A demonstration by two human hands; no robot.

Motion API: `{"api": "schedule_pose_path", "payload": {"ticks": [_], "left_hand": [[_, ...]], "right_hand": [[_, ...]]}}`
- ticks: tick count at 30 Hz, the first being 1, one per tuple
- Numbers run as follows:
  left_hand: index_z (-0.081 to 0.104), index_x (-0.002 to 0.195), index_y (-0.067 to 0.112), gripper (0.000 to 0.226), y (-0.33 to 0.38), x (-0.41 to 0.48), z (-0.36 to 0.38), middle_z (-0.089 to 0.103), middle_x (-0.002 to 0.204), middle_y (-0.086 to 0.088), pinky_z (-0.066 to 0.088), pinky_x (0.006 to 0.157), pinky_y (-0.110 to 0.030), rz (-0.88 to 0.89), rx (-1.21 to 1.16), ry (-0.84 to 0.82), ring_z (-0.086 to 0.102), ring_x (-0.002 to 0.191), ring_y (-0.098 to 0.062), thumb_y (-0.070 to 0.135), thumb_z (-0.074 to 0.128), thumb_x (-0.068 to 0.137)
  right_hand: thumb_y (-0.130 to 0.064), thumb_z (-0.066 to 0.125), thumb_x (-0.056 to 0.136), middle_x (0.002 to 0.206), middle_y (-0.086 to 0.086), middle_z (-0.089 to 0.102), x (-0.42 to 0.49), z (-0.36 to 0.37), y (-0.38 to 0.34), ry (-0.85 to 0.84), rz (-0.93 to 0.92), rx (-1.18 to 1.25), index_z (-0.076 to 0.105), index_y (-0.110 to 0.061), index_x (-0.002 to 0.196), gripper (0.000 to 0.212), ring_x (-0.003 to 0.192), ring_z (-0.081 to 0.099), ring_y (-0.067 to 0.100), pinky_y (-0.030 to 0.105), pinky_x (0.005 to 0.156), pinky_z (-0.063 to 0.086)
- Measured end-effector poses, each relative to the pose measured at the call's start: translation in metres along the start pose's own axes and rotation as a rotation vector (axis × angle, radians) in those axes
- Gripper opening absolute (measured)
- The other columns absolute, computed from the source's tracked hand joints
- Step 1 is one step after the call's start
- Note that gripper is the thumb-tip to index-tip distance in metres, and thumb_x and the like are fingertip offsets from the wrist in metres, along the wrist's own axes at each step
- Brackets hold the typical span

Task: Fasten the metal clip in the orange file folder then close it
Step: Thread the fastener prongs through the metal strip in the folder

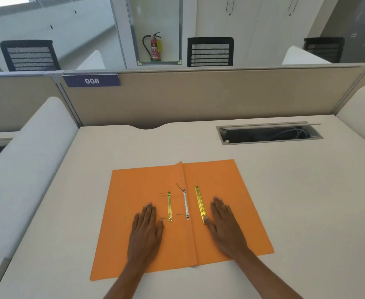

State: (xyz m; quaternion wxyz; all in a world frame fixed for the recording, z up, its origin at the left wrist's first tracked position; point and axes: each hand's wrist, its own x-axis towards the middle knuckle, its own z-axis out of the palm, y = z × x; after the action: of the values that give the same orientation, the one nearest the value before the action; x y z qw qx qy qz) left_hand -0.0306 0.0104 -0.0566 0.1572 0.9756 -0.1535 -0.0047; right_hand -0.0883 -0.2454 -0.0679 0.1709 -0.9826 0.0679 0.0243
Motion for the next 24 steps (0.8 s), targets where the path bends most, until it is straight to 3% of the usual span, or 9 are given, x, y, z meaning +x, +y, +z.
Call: {"api": "schedule_pose_path", "payload": {"ticks": [4,8,10,12,15,19,24], "left_hand": [[0.043,0.143,0.009,0.07,0.001,-0.001,-0.005,0.036,0.154,-0.004,0.011,0.12,-0.034,0.021,-0.081,0.041,0.03,0.144,-0.017,0.046,0.013,0.092],[0.056,0.133,0.01,0.042,0.006,0.006,-0.012,0.048,0.145,-0.003,0.015,0.115,-0.027,0.138,-0.235,0.102,0.046,0.134,-0.019,0.023,0.042,0.096],[0.059,0.13,0.011,0.038,0.013,0.013,-0.013,0.053,0.141,-0.001,0.022,0.113,-0.027,0.2,-0.306,0.136,0.049,0.13,-0.018,0.009,0.052,0.092],[0.062,0.127,0.013,0.04,0.022,0.021,-0.014,0.057,0.138,0.0,0.031,0.111,-0.03,0.237,-0.354,0.142,0.05,0.127,-0.016,0.002,0.054,0.089],[0.061,0.128,0.012,0.046,0.03,0.032,-0.011,0.057,0.137,0.0,0.036,0.11,-0.033,0.312,-0.363,0.103,0.05,0.128,-0.018,-0.007,0.055,0.087],[0.061,0.13,0.013,0.049,0.029,0.046,-0.003,0.056,0.138,0.001,0.036,0.111,-0.035,0.387,-0.353,0.038,0.045,0.134,-0.016,-0.01,0.051,0.087],[0.058,0.133,0.018,0.046,0.024,0.053,0.009,0.05,0.144,0.007,0.024,0.115,-0.027,0.49,-0.274,-0.016,0.035,0.14,-0.012,-0.001,0.046,0.093]], "right_hand": [[-0.058,0.011,0.096,0.162,-0.01,-0.008,0.002,-0.004,-0.002,-0.01,0.019,0.098,0.001,-0.02,0.155,0.071,0.15,-0.01,0.006,0.027,0.121,-0.008],[-0.048,0.035,0.101,0.161,0.003,0.024,0.016,-0.018,-0.009,0.016,0.074,0.148,0.036,-0.013,0.148,0.059,0.149,0.017,0.018,0.03,0.12,0.013],[-0.043,0.043,0.1,0.145,0.007,0.048,0.027,-0.026,-0.017,0.082,0.102,0.104,0.052,-0.012,0.135,0.048,0.135,0.041,0.023,0.032,0.11,0.033],[-0.042,0.047,0.098,0.122,0.006,0.059,0.038,-0.032,-0.031,0.123,0.122,0.064,0.063,-0.011,0.12,0.041,0.114,0.053,0.024,0.034,0.095,0.042],[-0.043,0.05,0.096,0.106,0.008,0.061,0.049,-0.036,-0.05,0.108,0.153,-0.055,0.067,-0.011,0.099,0.037,0.1,0.056,0.027,0.036,0.083,0.043],[-0.031,0.051,0.098,0.112,0.009,0.061,0.052,-0.032,-0.064,0.082,0.188,-0.132,0.065,-0.011,0.104,0.025,0.104,0.056,0.029,0.036,0.084,0.043],[-0.011,0.051,0.095,0.112,0.009,0.061,0.053,-0.03,-0.075,0.058,0.249,-0.09,0.062,-0.011,0.103,0.014,0.101,0.06,0.028,0.036,0.082,0.045]]}}
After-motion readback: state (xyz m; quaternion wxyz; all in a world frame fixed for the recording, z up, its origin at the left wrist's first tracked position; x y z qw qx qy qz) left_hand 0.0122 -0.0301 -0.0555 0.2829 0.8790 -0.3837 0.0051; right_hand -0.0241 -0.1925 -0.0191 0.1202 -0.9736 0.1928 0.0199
